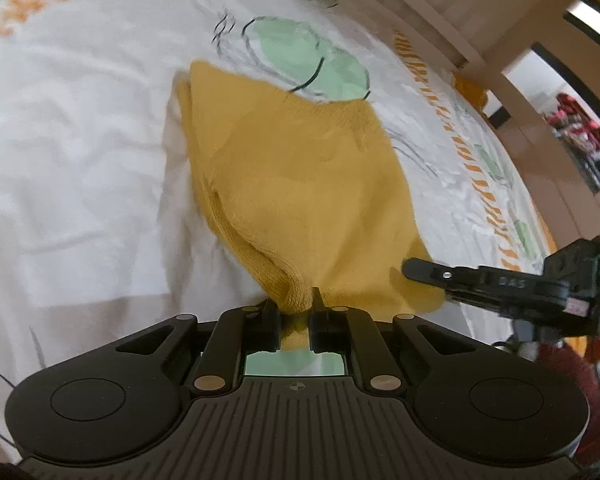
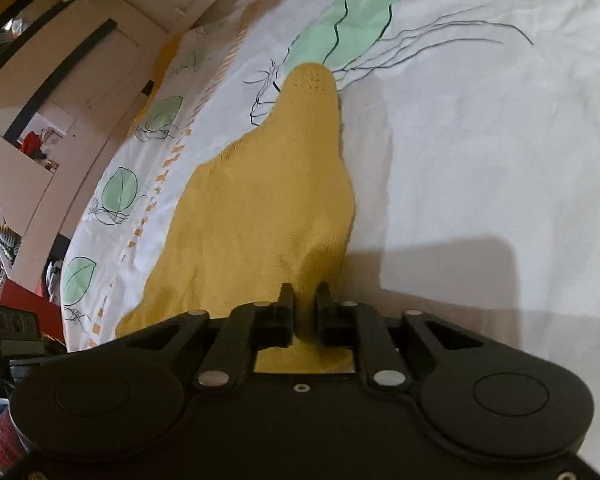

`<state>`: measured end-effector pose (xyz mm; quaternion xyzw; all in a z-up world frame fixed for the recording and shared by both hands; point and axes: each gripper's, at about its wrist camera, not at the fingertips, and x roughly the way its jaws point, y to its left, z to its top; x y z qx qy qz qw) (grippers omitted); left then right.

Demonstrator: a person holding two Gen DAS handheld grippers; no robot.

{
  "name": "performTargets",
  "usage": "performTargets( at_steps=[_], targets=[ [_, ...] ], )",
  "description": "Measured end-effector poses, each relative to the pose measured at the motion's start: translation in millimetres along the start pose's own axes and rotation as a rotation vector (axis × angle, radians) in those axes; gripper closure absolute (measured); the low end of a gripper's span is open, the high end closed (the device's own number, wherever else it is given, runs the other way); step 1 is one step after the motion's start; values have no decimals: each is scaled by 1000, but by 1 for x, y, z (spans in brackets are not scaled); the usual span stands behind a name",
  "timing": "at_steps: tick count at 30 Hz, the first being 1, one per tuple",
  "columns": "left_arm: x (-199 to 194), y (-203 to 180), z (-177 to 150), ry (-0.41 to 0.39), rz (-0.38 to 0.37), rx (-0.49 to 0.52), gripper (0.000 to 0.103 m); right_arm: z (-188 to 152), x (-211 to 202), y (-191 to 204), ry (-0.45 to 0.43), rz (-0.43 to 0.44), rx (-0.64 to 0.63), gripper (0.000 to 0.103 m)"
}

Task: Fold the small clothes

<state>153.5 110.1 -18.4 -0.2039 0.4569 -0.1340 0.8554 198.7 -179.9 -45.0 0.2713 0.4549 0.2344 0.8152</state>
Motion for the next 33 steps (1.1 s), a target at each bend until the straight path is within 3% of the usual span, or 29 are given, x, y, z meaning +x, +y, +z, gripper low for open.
performTargets(
  at_steps=[7, 11, 14, 16, 19, 20, 21, 23, 25, 29, 33],
  targets=[
    [-28, 4, -13, 22, -5, 29, 92, -22, -52, 34, 0, 60, -35, 86],
    [-17, 12, -32, 120, 106, 46, 92, -44, -48, 34, 92, -30, -54, 85],
    [-23, 11, -41, 126, 131, 91, 92, -58, -44, 27, 118, -122, -69, 80],
    [-33, 12, -40, 86, 118, 93, 92, -61, -51, 30, 88, -136, -77, 79],
    [-51, 11, -30, -39, 89, 80, 92, -61, -64, 49, 2, -177, -176, 78],
    [-57, 12, -27, -88, 77, 67, 92, -59, -65, 55, -28, -185, -208, 73],
    [-62, 12, -23, -137, 67, 49, 91, -57, -66, 64, -61, -190, -241, 56],
    [-63, 13, -19, -201, 59, 13, 89, -52, -61, 78, -101, -185, -295, 38],
    [-54, 13, -15, -212, 75, 2, 82, -47, -50, 91, -119, -178, -359, 37],
    [-36, 12, -8, -238, 111, -21, 82, -47, -18, 108, -142, -203, -450, 38],
    [-21, 6, -2, -247, 140, 16, 82, -38, -3, 109, -180, -233, -463, 38]
  ],
)
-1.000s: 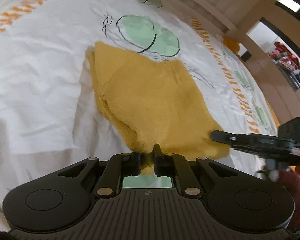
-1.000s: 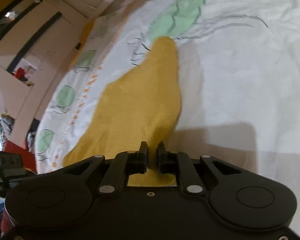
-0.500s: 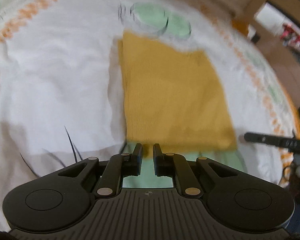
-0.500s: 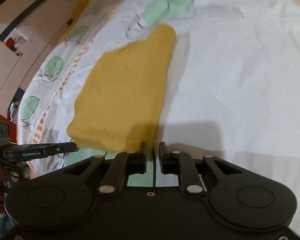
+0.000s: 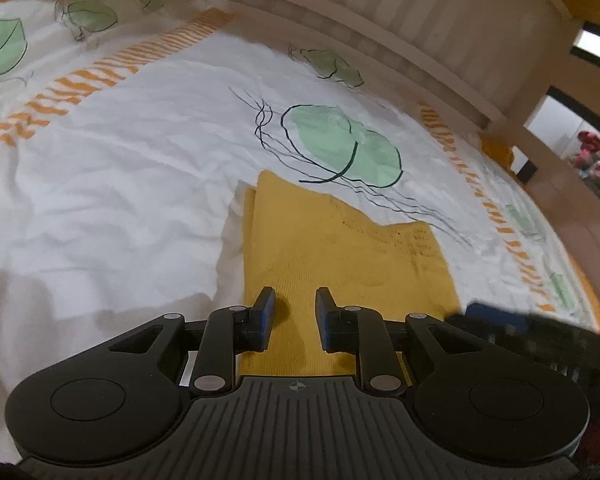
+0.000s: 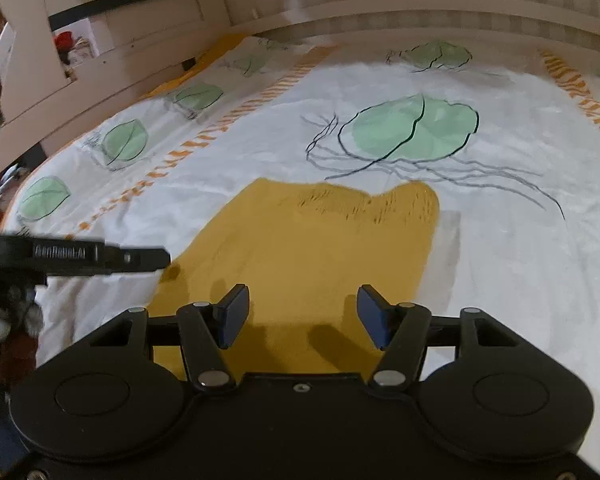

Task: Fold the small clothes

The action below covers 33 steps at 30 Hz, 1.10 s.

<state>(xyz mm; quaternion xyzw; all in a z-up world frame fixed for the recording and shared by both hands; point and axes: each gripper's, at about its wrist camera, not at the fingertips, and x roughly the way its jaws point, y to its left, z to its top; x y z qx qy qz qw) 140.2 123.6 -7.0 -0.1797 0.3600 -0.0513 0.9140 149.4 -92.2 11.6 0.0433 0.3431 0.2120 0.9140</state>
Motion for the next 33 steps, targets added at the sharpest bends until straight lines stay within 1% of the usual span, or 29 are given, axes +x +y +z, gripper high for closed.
performTargets(
  at_steps=[2, 3, 4, 6, 7, 8, 9, 11, 15, 19, 20, 21, 23, 26, 31, 32, 33],
  targets=[
    [6, 2, -1, 16, -13, -28, 82, 9, 6, -7, -15, 4, 17, 38],
    [10, 3, -3, 38, -19, -47, 82, 14, 11, -10, -22, 10, 26, 38],
    [16, 4, -6, 69, -17, -58, 82, 19, 15, -13, -27, 14, 32, 38],
    [26, 4, -13, 141, 15, -60, 82, 29, 28, -20, -33, 19, 40, 36],
    [28, 5, -16, 158, 16, -60, 82, 34, 36, -25, -24, 30, 47, 35],
    [27, 5, -19, 151, 14, -56, 82, 37, 46, -30, -5, 39, 58, 35],
    [26, 4, -20, 150, 15, -45, 82, 38, 57, -37, 21, 29, 75, 35],
    [23, 2, -19, 167, 13, -21, 82, 38, 76, -53, 70, -19, 98, 36],
    [23, 3, -21, 177, 8, -34, 82, 39, 90, -68, 86, -92, 82, 37],
    [21, -2, -23, 185, 16, -12, 81, 41, 87, -68, 98, -106, 60, 36],
    [20, -3, -25, 188, 15, -6, 81, 42, 84, -67, 96, -116, 55, 33],
    [19, -4, -27, 189, 13, -2, 81, 41, 82, -66, 96, -135, 52, 24],
    [13, -4, -31, 189, 1, 1, 81, 38, 73, -67, 94, -157, 63, 24],
    [5, -3, -36, 211, -20, 17, 81, 33, 54, -68, 58, -145, 83, 24],
    [-1, -7, -43, 236, -30, 71, 81, 18, 21, -57, 31, -113, 51, 23],
    [-4, -8, -44, 235, -26, 82, 81, 12, 14, -53, 27, -105, 45, 23],
    [-5, -9, -44, 234, -22, 88, 81, 9, 8, -50, 23, -100, 41, 19]
  ],
)
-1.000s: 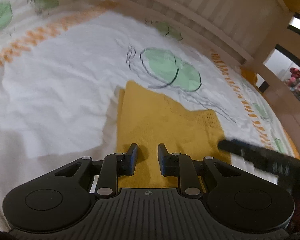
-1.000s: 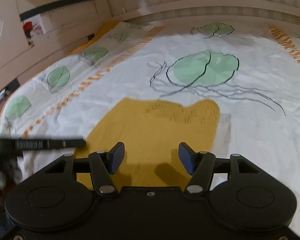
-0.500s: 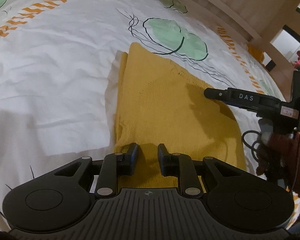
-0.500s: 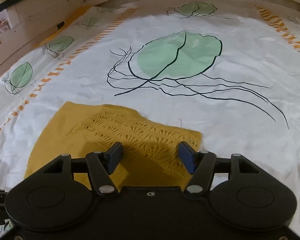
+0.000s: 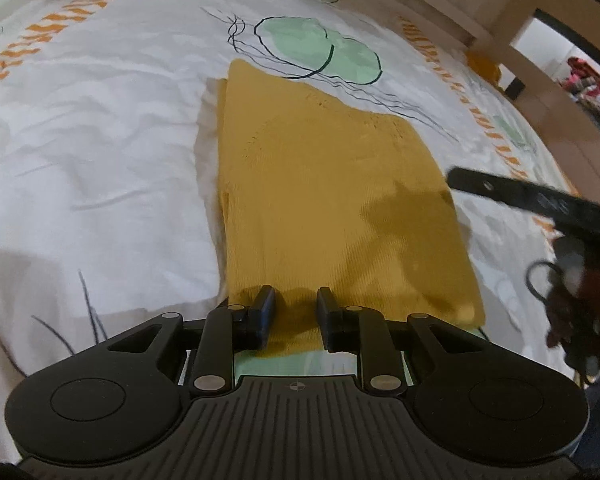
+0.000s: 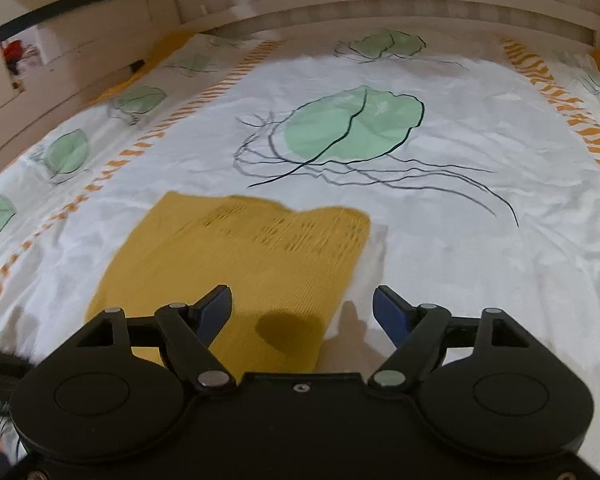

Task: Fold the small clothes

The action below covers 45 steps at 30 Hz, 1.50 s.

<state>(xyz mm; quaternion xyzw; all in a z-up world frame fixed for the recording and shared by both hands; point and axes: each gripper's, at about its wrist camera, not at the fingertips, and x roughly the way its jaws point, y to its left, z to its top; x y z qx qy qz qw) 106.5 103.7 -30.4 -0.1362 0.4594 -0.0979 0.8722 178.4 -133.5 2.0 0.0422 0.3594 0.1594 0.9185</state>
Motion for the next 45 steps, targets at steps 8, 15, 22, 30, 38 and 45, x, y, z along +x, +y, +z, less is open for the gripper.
performTargets(
  at_steps=[8, 15, 22, 30, 38, 45],
  targets=[
    [-10, -8, -15, -37, 74, 58, 76, -44, -23, 41, 53, -9, -155, 6],
    [-32, -1, -33, -124, 88, -36, 63, -78, -24, 44, 169, -73, -226, 4],
    [-51, -21, -35, -253, 139, 0, 27, -82, -72, 30, -28, -45, -78, 0],
    [-56, -44, -43, -324, 217, 42, 9, -92, -103, 28, -154, -102, 10, 0],
    [-52, -48, -50, -279, 250, 22, 9, -107, -112, 31, -153, -91, 50, 0],
    [-54, -57, -61, -268, 289, 69, 10, -114, -117, 38, -152, -68, 35, 0]
  ],
)
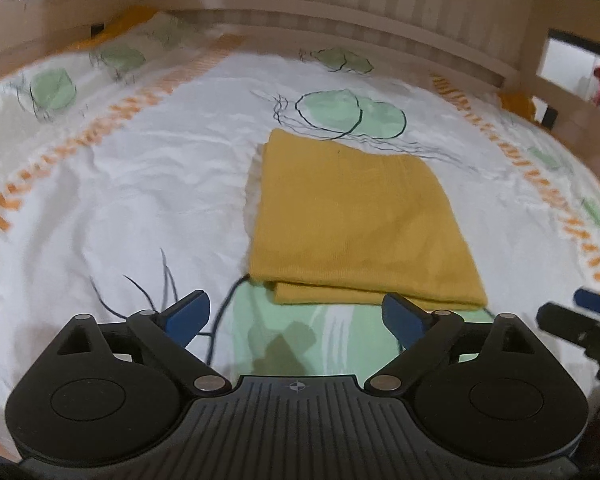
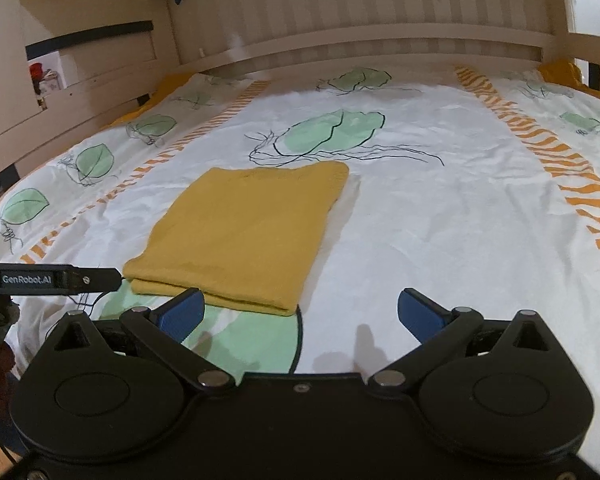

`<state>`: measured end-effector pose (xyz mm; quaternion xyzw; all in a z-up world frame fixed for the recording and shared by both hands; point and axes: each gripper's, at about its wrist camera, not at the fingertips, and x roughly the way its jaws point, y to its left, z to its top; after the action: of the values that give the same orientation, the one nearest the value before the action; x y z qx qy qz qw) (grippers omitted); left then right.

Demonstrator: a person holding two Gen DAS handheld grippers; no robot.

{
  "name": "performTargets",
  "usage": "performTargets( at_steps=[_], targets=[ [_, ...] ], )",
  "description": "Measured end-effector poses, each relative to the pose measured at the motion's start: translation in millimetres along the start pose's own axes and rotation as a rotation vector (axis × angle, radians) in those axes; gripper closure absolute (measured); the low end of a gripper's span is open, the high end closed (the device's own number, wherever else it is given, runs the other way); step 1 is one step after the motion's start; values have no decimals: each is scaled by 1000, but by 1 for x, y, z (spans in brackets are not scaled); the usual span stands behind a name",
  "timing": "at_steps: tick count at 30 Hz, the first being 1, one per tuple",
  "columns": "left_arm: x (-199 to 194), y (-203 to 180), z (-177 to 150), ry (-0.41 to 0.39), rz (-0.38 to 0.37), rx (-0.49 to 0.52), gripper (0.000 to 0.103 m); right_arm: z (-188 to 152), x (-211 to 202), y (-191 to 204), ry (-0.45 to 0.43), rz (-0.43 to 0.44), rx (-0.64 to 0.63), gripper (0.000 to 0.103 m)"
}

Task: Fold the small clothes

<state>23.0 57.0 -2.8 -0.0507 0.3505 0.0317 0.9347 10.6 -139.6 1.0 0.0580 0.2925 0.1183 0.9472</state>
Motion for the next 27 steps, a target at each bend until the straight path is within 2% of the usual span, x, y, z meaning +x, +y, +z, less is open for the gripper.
performTargets(
  at_steps=[3, 6, 13, 16, 22, 27],
  targets=[
    [-7, -8, -1, -33, 56, 49, 10, -1, -2, 5, -8, -8, -24, 0],
    [-12, -9, -2, -51, 83, 37, 10, -1, -3, 8, -9, -27, -40, 0],
    [-12, -10, 1, -24, 120, 0, 10, 0, -7, 10, -39, -33, -58, 1],
    [-12, -13, 0, -29, 142, 17, 10, 0, -10, 13, -58, -73, -68, 1],
    [-12, -19, -2, -28, 153, 48, 10, -1, -13, 14, -66, -192, -36, 1],
    [-11, -20, -3, -20, 138, 57, 10, 0, -13, 7, -57, -180, -9, 1]
  ],
)
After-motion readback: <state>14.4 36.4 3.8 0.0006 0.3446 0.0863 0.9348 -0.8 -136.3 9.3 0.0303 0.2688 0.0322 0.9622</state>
